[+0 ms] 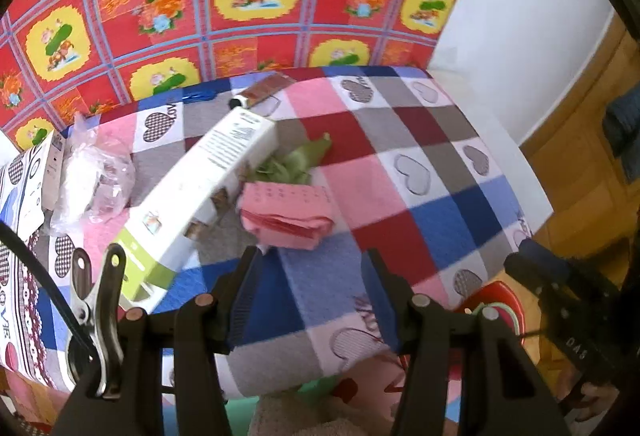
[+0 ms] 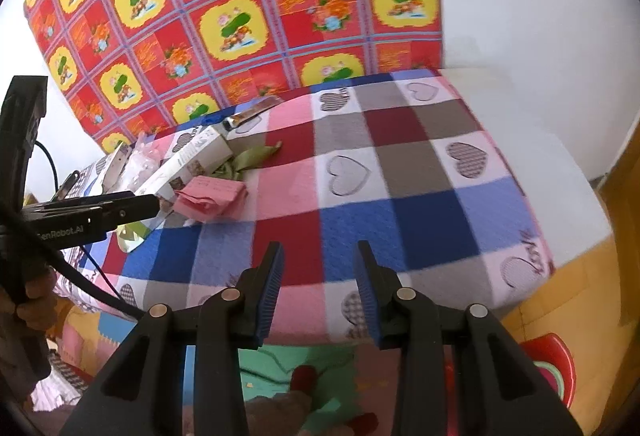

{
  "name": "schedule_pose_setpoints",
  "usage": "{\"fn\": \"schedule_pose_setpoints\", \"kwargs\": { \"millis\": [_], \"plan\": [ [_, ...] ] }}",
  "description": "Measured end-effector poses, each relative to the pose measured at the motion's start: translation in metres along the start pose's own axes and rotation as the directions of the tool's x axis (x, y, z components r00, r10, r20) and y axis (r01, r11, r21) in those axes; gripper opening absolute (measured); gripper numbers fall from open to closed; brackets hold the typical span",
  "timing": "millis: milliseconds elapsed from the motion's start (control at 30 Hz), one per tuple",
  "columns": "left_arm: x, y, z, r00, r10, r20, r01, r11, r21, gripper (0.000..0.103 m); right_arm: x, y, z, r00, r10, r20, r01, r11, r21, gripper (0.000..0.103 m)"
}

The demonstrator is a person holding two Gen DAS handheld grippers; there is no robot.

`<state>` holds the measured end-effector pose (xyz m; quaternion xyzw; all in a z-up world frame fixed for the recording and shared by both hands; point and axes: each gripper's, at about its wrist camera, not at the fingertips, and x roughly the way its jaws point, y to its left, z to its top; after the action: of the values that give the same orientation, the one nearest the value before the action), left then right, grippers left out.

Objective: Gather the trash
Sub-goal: 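Lower both grippers toward the pink paper on the quilt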

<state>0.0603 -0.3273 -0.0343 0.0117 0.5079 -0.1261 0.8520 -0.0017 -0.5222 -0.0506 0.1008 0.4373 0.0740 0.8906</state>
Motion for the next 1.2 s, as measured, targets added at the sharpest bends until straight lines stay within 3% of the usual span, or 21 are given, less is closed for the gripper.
{"fn": "schedule_pose_setpoints", "kwargs": {
  "millis": [400, 667, 1000, 1200],
  "plan": [
    [0.046, 0.022, 0.023, 0.993, -0.091, -0.072, 0.09, 0.996, -0.02, 0.062, 0.04, 0.024, 0.012, 0.999, -0.002, -0.045, 0.003, 1.0, 0.019, 0.037],
    [0.07, 0.032, 0.033, 0.992, -0.084, -0.09, 0.084, 0.996, -0.004, 0.062, 0.071, 0.026, 0.027, 0.993, 0.083, -0.089, -0.072, 0.989, 0.126, 0.037],
    [0.095, 0.042, 0.025, 0.987, -0.076, -0.141, 0.078, 0.997, 0.009, 0.049, 0.11, 0.046, 0.045, 0.979, 0.156, -0.134, -0.138, 0.981, 0.136, 0.037],
    [0.104, 0.049, 0.022, 0.981, -0.111, -0.156, 0.11, 0.994, -0.016, 0.046, 0.131, 0.057, 0.048, 0.97, 0.177, -0.164, -0.156, 0.978, 0.136, 0.037]
  ]
}}
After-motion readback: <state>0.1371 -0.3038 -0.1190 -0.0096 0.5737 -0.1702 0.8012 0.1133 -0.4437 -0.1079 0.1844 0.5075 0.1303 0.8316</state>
